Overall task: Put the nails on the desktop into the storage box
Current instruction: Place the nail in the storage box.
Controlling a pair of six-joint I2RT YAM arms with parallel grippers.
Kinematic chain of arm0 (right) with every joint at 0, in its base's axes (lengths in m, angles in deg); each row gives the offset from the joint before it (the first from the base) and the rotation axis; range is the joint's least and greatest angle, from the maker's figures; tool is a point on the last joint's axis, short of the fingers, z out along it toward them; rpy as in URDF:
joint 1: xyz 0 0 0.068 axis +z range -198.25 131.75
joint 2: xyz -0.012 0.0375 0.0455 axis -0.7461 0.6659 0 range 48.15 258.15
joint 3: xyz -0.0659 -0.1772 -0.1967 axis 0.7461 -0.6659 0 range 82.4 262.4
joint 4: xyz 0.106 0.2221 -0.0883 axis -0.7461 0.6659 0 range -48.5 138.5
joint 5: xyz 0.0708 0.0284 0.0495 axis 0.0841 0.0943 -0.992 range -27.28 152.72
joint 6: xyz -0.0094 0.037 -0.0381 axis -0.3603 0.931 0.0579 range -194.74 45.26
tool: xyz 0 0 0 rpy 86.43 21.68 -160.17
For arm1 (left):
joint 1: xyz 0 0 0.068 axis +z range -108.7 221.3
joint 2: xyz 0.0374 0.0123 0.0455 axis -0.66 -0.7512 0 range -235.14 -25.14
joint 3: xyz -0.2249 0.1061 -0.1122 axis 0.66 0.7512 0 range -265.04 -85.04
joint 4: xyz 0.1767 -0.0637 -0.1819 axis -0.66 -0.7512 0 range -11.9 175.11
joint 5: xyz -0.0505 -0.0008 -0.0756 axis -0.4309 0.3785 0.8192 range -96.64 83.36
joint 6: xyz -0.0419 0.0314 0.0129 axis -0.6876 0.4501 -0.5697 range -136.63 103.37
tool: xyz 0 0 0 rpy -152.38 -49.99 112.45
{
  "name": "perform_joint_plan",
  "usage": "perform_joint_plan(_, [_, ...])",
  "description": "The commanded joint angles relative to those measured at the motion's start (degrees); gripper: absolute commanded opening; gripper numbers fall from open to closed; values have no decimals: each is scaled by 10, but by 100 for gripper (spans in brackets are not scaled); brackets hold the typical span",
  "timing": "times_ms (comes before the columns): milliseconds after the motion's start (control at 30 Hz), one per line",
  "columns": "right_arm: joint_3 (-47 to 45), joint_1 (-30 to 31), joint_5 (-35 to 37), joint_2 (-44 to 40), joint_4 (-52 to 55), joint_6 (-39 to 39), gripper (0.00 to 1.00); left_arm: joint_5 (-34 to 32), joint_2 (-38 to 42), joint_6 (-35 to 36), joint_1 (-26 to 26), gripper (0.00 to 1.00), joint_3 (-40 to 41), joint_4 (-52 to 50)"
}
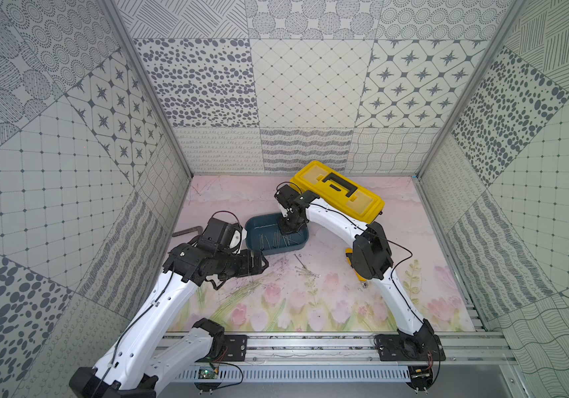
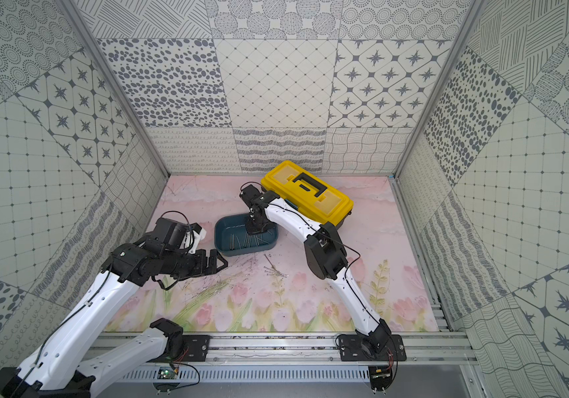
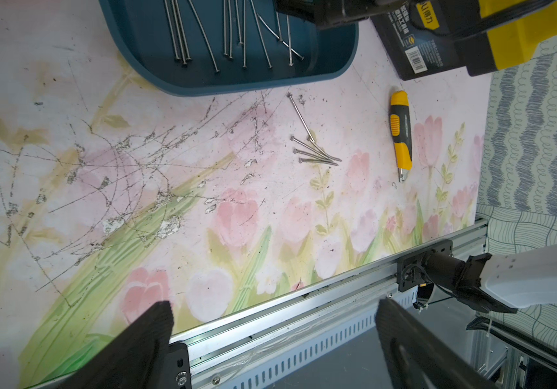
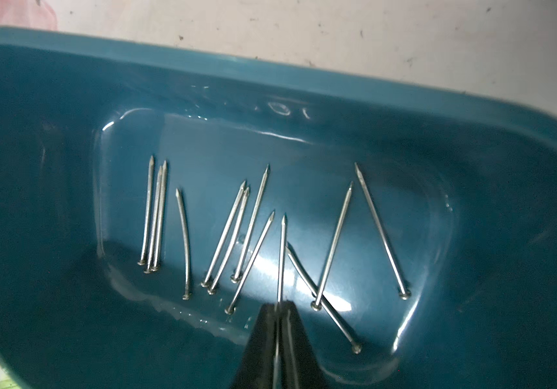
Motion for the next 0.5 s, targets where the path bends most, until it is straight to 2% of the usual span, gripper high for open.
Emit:
perform_joint_plan(0, [-3,4,0,-1,-3,-7,22,23,-7,12,2,99,2,30])
perform_joint_plan(133, [-6,4,1,-10,-2,-7,29,22,-7,12,2,99,3,30])
perform_joint_plan(467, [21,11,-10,-78,-3,-13,30,36,18,2,3,99,8,46])
